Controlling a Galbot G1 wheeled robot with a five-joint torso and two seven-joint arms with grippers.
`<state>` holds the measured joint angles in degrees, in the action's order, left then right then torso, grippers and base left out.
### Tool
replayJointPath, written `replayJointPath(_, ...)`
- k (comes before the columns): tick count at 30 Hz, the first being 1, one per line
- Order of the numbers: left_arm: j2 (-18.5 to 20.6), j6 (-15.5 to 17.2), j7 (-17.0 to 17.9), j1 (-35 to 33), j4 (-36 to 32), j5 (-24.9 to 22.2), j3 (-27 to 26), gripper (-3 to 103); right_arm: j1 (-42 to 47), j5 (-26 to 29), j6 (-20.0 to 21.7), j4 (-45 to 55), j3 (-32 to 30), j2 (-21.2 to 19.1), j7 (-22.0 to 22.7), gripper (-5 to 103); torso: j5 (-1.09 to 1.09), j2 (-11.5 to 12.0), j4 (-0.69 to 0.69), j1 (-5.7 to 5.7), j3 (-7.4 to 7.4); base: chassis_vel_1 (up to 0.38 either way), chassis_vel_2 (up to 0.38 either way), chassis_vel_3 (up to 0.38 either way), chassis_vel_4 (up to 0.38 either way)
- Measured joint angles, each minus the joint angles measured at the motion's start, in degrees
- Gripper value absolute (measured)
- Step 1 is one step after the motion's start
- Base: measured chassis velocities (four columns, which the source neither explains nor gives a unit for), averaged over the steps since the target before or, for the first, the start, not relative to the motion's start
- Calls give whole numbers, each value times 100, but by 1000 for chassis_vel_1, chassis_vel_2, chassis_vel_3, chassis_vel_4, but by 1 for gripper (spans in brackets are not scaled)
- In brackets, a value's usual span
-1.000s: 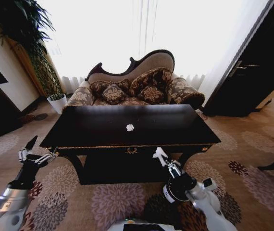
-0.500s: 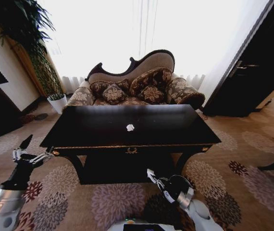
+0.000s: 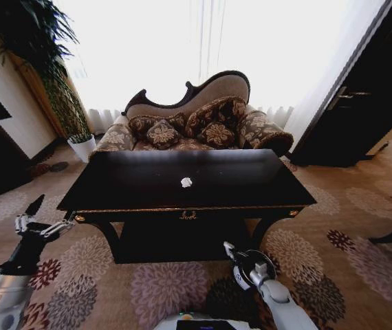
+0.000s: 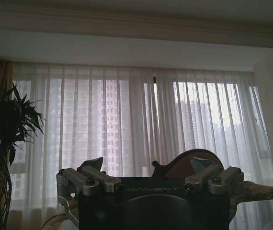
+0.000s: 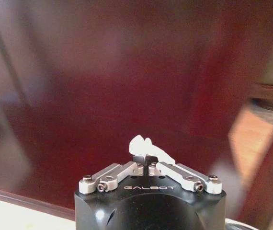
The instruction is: Move to the front of the table and place the trash on the table into the trash bin.
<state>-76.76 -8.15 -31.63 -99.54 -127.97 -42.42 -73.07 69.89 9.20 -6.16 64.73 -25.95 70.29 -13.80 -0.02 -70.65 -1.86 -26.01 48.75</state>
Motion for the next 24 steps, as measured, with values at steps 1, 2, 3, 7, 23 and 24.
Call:
replayJointPath(1, 8, 0, 0, -9, 0, -4, -12, 100, -46, -59, 43, -71, 8, -11, 124, 0, 0, 0, 0, 0, 0, 0, 0, 0, 0)
replayJointPath(2, 22, 0, 0, -15, 13, -14, -31, 100, -136, -178, 145, -203, 11, -16, 332, 0, 1, 0, 0, 0, 0, 0, 0, 0, 0)
replayJointPath(3, 30, 0, -1, -10, 37, -19, -39, 100, -196, -246, 200, -286, 9, -15, 438, 0, 1, 0, 0, 0, 0, 0, 0, 0, 0)
replayJointPath(7, 32, 12, 1, 14, 65, -25, -50, 100, -359, -430, 330, -585, -2, -8, 733, 0, 1, 0, 0, 0, 0, 0, 0, 0, 0)
replayJointPath(23, -58, 6, -2, 92, 231, 21, 7, 100, -701, -468, 594, -1762, -50, -36, 1050, 0, 0, 0, -1, 0, 0, 0, 0, 0, 0)
replayJointPath(24, -61, 5, -2, 95, 231, 20, 12, 100, -707, -477, 594, -1791, -52, -37, 1050, 0, 1, 0, -1, 0, 0, 0, 0, 0, 0)
